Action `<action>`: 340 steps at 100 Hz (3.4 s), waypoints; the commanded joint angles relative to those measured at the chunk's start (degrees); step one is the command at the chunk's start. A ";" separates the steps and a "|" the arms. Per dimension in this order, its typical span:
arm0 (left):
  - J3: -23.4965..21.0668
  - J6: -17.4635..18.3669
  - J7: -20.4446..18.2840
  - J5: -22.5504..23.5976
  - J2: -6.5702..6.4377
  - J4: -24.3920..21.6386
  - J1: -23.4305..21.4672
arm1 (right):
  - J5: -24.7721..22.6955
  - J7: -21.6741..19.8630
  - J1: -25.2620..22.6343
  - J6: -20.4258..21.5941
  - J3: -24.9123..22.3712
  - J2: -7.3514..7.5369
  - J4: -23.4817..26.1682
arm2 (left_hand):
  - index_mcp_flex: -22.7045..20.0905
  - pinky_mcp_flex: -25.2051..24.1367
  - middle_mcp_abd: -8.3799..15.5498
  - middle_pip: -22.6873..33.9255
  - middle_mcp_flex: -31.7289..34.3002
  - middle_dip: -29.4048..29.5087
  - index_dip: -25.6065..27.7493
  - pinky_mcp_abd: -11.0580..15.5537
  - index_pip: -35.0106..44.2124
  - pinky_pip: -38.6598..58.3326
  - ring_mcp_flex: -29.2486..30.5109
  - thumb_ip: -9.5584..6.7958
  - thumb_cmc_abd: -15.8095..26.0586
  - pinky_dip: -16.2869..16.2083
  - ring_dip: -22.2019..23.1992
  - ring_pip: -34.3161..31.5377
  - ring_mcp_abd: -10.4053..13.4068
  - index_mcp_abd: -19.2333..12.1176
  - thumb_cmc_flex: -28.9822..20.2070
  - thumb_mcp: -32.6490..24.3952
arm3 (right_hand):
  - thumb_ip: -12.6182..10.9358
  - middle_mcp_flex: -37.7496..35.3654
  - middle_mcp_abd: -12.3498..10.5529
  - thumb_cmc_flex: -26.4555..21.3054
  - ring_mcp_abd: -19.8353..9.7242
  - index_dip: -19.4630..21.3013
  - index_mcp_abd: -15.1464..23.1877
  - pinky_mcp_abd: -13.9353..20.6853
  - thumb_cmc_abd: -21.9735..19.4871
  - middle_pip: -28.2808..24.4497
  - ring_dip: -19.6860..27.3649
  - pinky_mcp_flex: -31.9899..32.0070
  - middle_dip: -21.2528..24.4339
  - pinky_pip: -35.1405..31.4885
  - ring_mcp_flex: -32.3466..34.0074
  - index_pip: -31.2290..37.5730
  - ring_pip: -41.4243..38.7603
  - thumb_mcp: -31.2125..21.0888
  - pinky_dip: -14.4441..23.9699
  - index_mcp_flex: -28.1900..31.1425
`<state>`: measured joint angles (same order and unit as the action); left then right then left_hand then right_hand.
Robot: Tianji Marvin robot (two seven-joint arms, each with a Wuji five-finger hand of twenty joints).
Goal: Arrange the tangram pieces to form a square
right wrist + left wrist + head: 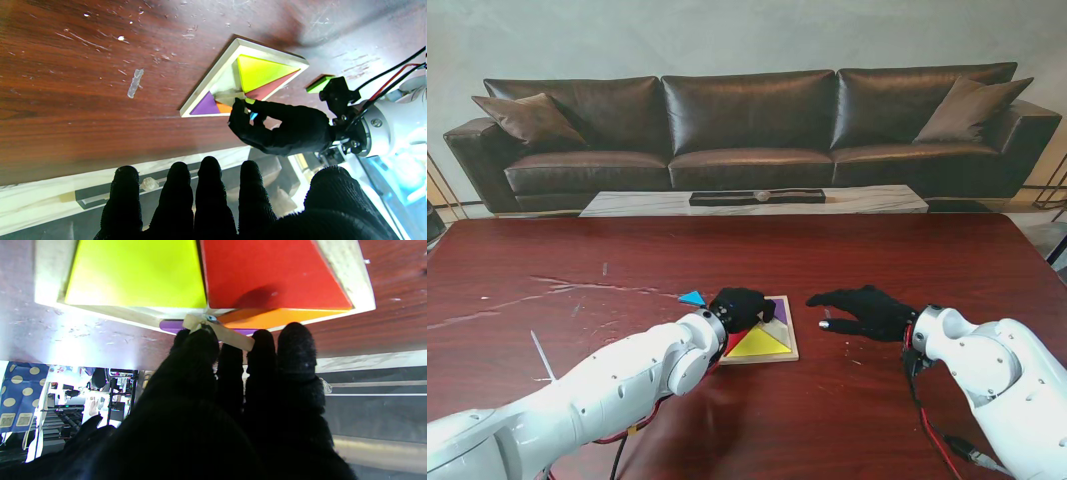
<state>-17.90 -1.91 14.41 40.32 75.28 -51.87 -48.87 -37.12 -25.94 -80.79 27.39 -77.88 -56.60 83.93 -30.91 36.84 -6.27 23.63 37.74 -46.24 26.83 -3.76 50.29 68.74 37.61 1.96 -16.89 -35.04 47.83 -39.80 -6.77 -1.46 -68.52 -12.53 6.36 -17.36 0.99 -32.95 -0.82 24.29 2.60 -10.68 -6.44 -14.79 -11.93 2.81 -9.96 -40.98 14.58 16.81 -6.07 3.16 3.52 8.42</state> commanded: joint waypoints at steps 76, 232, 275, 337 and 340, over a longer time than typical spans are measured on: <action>-1.08 -0.47 -0.42 1.22 -1.44 -2.90 -1.06 | -0.17 -0.32 0.20 -0.58 0.81 0.00 0.37 | 0.48 -4.11 -1.45 5.59 -7.21 -2.79 -0.16 -2.26 3.08 4.77 -6.00 0.54 2.95 -3.85 -1.06 -4.38 0.73 -2.58 -1.00 1.59 | -1.37 -0.52 -0.06 -0.29 -0.45 -0.14 1.14 -0.36 -1.10 -0.53 -0.66 0.71 -0.43 -0.05 0.77 0.07 0.08 -0.17 -0.33 -0.94; -1.34 -3.42 -1.24 2.27 -2.04 -4.65 -1.48 | -0.11 -0.46 0.07 -0.83 0.83 0.01 0.51 | -4.34 -8.50 -2.84 5.74 -15.16 9.66 -5.29 -2.72 -4.25 3.81 -11.03 -0.12 3.53 -6.11 -1.14 -2.06 0.66 -2.80 1.72 2.83 | -1.38 -0.55 -0.15 -0.36 -0.22 -0.09 1.19 -0.39 -1.22 -0.53 -0.72 0.66 -0.42 -0.01 0.76 0.13 0.10 -0.15 -0.27 -0.78; -0.71 -4.72 -2.42 2.68 -2.44 -4.35 -1.26 | 0.11 -0.51 0.21 -0.81 1.09 0.01 0.30 | -5.66 -7.57 -2.90 7.30 -14.65 8.64 -4.44 -2.90 -1.22 4.12 -9.51 -0.07 2.41 -6.10 -0.58 -3.20 0.67 -1.36 1.28 2.81 | -1.37 -0.48 -0.13 -0.32 -0.18 -0.09 1.22 -0.37 -1.22 -0.51 -0.72 0.68 -0.41 0.01 0.73 0.12 0.13 -0.12 -0.25 -0.79; -2.63 -5.50 -1.94 2.87 -2.97 -6.33 -2.44 | 0.21 -0.56 0.67 -0.79 1.59 0.01 0.11 | -3.40 -7.93 -2.93 6.38 -14.90 9.26 -6.13 -3.08 -2.55 4.02 -9.73 0.15 2.68 -5.93 -0.79 -2.68 0.62 -2.03 1.69 1.83 | -1.37 -0.52 -0.13 -0.32 -0.23 -0.06 1.24 -0.42 -1.26 -0.52 -0.73 0.66 -0.42 0.02 0.75 0.15 0.13 -0.14 -0.23 -0.72; -2.77 -5.48 -1.56 2.91 -2.92 -6.30 -2.51 | 0.24 -0.55 0.69 -0.77 1.61 0.01 0.09 | -3.23 -7.82 -2.93 6.42 -14.78 9.26 -6.18 -3.16 -2.82 4.10 -9.66 0.16 2.70 -5.96 -0.79 -2.70 0.64 -2.20 1.67 1.87 | -1.36 -0.55 -0.06 -0.27 -0.18 -0.06 1.23 -0.40 -1.28 -0.54 -0.73 0.66 -0.43 0.02 0.74 0.15 0.13 -0.11 -0.22 -0.72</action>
<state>-20.46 -7.15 12.08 43.14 72.37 -57.68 -51.26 -36.82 -26.45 -79.96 26.60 -76.49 -56.60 83.95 -35.22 28.93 -7.40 30.27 24.11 -36.97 21.20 -6.45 47.53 72.17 27.83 1.96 -14.19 -40.09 46.86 -42.45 -6.18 -2.87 -65.64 -9.89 6.36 -17.36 1.00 -32.95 -0.82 24.29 2.60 -10.68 -6.44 -14.78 -11.93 2.81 -9.96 -40.98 14.58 16.81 -6.07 3.16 3.52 8.42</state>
